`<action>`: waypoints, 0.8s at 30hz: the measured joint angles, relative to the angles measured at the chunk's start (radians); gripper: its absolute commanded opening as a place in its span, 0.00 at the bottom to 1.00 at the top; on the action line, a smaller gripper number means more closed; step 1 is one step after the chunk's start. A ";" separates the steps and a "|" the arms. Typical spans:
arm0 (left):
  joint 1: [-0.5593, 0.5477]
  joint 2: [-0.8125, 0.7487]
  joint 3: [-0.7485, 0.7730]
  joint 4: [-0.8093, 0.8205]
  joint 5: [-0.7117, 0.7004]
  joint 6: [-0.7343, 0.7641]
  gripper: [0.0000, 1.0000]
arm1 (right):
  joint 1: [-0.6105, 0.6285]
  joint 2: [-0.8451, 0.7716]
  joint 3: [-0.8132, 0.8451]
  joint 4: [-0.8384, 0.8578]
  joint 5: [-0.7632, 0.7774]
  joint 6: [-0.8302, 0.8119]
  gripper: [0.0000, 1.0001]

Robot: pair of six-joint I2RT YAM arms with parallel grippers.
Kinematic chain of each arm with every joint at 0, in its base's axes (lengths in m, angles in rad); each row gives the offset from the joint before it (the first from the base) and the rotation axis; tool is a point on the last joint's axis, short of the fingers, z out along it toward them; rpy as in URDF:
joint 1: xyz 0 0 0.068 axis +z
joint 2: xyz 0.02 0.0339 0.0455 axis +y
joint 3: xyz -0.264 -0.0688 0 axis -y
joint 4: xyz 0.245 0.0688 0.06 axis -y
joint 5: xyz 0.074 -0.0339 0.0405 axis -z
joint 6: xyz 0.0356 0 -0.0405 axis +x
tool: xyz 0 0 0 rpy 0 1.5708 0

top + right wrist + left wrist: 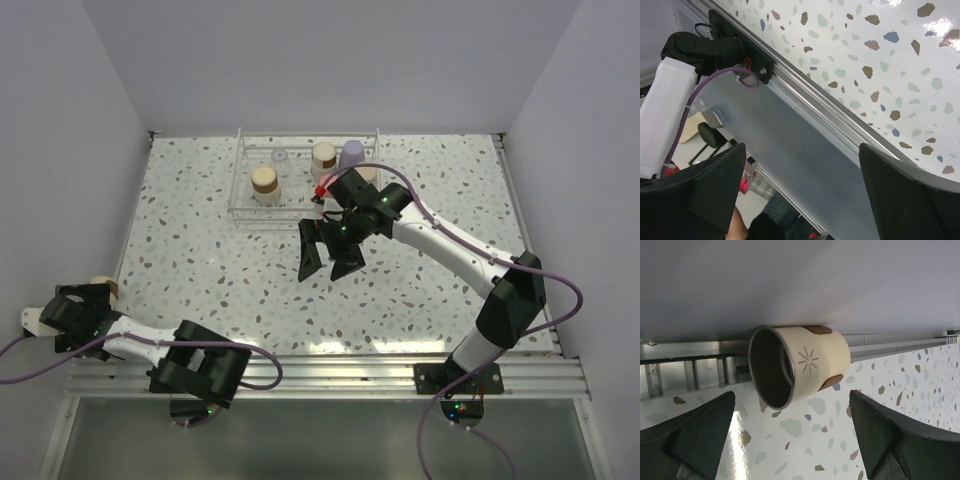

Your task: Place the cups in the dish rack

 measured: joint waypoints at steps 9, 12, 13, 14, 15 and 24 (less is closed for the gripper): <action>0.000 0.121 -0.077 0.218 0.069 -0.058 0.71 | 0.000 0.032 0.009 0.026 -0.003 0.000 0.98; 0.000 0.142 -0.093 0.271 0.091 -0.081 0.52 | 0.000 0.048 0.010 0.036 -0.006 0.000 0.98; 0.000 0.153 -0.094 0.288 0.098 -0.092 0.46 | 0.000 0.054 0.010 0.040 -0.006 0.001 0.98; -0.002 0.167 -0.094 0.309 0.105 -0.100 0.36 | 0.000 0.058 0.011 0.040 -0.007 0.001 0.98; -0.004 0.182 -0.094 0.330 0.110 -0.106 0.11 | 0.000 0.064 0.013 0.042 -0.008 0.002 0.98; -0.048 0.247 -0.067 0.418 0.172 -0.129 0.00 | 0.000 0.082 0.021 0.078 -0.019 0.016 0.98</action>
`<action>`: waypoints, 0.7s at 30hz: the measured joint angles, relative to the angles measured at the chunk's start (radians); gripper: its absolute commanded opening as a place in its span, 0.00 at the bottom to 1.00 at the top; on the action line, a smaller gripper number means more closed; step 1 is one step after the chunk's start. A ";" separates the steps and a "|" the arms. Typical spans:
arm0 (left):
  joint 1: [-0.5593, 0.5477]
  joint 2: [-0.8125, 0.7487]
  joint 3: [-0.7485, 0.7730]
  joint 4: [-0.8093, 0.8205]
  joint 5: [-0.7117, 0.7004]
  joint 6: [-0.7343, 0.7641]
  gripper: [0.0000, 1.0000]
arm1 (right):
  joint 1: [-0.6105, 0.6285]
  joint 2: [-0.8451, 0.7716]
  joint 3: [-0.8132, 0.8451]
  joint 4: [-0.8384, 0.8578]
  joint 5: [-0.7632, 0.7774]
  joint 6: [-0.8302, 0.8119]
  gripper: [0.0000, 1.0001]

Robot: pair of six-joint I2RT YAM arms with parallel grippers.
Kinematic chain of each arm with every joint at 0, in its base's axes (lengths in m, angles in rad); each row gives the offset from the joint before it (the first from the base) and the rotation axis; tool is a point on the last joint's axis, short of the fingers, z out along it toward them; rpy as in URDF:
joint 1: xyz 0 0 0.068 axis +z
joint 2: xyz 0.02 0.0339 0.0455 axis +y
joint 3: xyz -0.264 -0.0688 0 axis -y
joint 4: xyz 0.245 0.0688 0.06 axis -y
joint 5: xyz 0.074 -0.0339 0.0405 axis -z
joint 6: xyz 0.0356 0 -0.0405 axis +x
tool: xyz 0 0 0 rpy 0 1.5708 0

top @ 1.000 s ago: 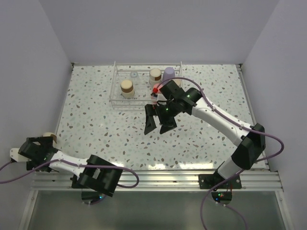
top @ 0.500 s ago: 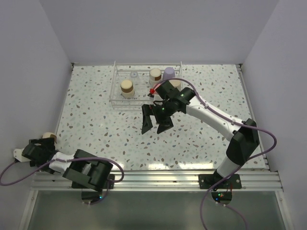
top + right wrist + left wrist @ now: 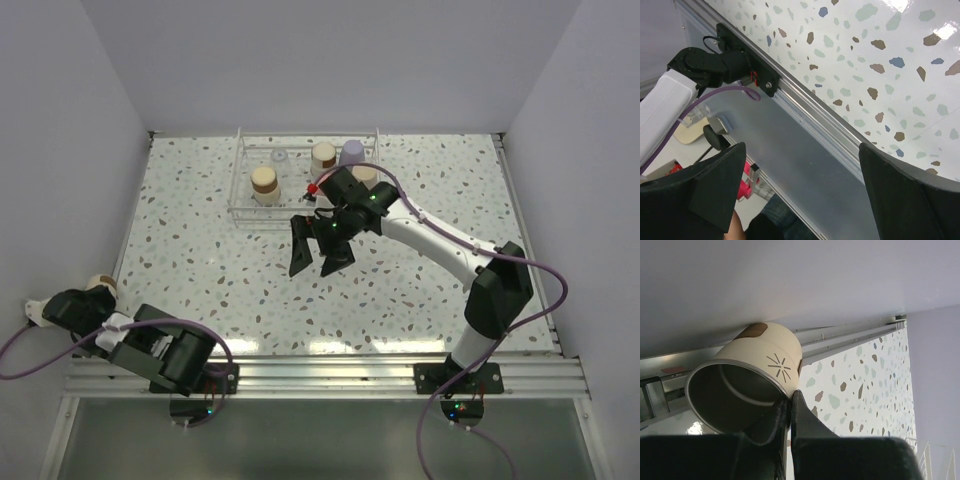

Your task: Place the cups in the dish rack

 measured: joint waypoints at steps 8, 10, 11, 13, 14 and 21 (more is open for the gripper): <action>-0.125 -0.066 0.003 -0.012 0.014 -0.045 0.00 | 0.000 -0.001 0.021 0.021 0.000 0.018 0.98; -0.208 -0.076 0.010 -0.005 0.029 -0.074 0.00 | 0.000 -0.003 0.053 0.018 0.002 0.019 0.98; -0.250 -0.076 0.013 0.001 0.037 -0.093 0.00 | 0.000 -0.007 0.074 0.016 0.002 0.020 0.98; -0.314 -0.076 0.019 0.006 0.051 -0.129 0.00 | -0.001 -0.024 0.115 0.016 0.003 0.021 0.98; -0.354 -0.076 0.027 0.004 0.052 -0.145 0.00 | -0.001 -0.037 0.129 0.016 0.003 0.021 0.98; -0.671 0.037 0.329 -0.085 0.092 -0.192 0.00 | -0.018 -0.204 0.171 0.051 0.003 0.026 0.98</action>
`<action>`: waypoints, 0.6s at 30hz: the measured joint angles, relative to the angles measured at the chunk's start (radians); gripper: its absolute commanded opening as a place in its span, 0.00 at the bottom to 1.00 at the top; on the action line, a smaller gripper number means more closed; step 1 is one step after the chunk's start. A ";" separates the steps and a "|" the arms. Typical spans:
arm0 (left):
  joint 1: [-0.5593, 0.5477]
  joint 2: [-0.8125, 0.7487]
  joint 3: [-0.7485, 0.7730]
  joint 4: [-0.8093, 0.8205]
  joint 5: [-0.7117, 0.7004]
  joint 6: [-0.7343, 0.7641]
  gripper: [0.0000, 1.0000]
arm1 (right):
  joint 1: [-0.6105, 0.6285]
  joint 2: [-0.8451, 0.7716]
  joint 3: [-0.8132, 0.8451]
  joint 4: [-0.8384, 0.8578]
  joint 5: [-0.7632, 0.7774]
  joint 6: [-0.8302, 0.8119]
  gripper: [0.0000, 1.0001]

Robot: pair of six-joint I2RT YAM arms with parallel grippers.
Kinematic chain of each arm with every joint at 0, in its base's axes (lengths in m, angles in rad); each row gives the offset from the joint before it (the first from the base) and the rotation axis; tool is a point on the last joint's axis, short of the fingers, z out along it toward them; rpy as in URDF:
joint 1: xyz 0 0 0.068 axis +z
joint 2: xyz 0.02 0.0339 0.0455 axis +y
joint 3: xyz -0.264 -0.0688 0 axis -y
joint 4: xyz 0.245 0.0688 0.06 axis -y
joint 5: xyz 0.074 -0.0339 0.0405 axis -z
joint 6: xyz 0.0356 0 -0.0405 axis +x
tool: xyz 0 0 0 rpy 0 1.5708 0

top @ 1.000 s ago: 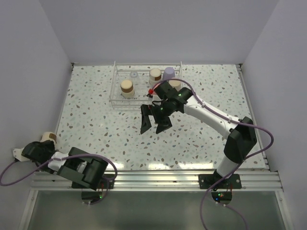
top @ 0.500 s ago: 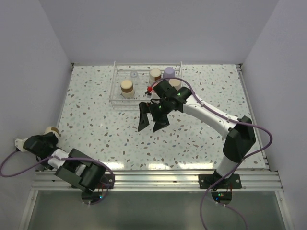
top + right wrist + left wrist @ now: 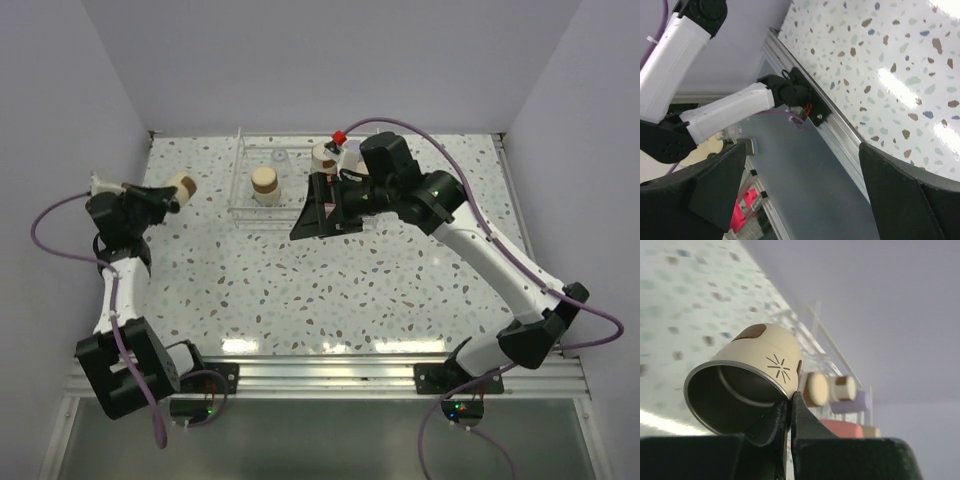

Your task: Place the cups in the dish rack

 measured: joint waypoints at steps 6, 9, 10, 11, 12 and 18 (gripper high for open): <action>-0.324 0.019 0.289 -0.152 0.037 0.062 0.00 | -0.029 -0.035 0.000 0.086 -0.009 0.045 0.98; -0.362 -0.014 0.348 -0.208 0.097 0.072 0.00 | -0.032 0.016 0.053 0.099 -0.009 0.058 0.98; -0.364 -0.027 0.353 -0.216 0.112 0.071 0.00 | -0.032 0.034 0.075 0.100 -0.009 0.061 0.98; -0.364 -0.044 0.358 -0.225 0.135 0.068 0.00 | -0.032 0.055 0.100 0.106 -0.009 0.064 0.98; -0.365 -0.060 0.363 -0.232 0.158 0.066 0.00 | -0.032 0.073 0.122 0.113 -0.009 0.066 0.98; -0.377 -0.094 0.383 -0.198 0.303 0.022 0.00 | -0.032 0.142 0.214 0.136 -0.008 0.081 0.98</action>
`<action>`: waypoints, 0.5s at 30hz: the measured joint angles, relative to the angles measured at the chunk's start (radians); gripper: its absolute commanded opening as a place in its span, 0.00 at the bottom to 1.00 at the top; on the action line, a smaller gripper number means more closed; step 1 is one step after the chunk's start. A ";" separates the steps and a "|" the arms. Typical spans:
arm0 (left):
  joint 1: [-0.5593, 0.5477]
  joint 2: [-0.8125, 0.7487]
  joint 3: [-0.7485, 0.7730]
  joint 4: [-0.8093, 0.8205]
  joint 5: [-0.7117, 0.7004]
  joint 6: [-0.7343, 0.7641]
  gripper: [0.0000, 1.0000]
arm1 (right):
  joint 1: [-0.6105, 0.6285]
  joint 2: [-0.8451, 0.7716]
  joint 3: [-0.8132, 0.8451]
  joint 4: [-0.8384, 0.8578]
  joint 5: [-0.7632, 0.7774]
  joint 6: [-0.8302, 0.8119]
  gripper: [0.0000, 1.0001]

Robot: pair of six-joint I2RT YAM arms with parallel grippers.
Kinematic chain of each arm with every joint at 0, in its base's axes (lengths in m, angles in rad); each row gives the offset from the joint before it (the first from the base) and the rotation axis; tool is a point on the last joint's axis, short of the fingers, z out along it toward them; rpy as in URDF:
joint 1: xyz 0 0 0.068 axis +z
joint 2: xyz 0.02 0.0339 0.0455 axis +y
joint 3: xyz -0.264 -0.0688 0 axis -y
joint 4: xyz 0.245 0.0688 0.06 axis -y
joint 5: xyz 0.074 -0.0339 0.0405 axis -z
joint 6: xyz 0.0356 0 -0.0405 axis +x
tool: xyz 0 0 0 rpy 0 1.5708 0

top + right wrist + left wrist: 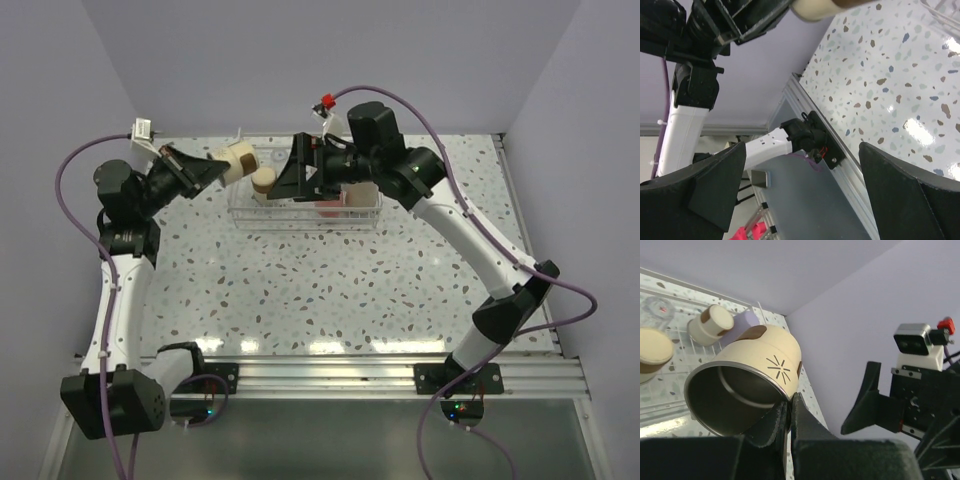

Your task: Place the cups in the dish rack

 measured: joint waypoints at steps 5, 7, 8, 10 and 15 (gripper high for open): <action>-0.068 0.007 0.000 0.071 0.059 -0.043 0.00 | 0.000 0.045 0.006 0.079 0.001 0.032 0.98; -0.100 0.019 0.000 0.090 0.074 -0.051 0.00 | 0.000 0.069 0.006 0.113 0.004 0.047 0.98; -0.111 0.025 0.000 0.091 0.077 -0.050 0.00 | 0.000 0.079 0.006 0.129 0.008 0.055 0.98; -0.129 0.036 0.000 0.082 0.079 -0.047 0.00 | 0.000 0.098 0.006 0.153 0.020 0.067 0.98; -0.157 0.050 0.003 0.075 0.085 -0.048 0.00 | 0.000 0.124 0.007 0.189 0.049 0.089 0.98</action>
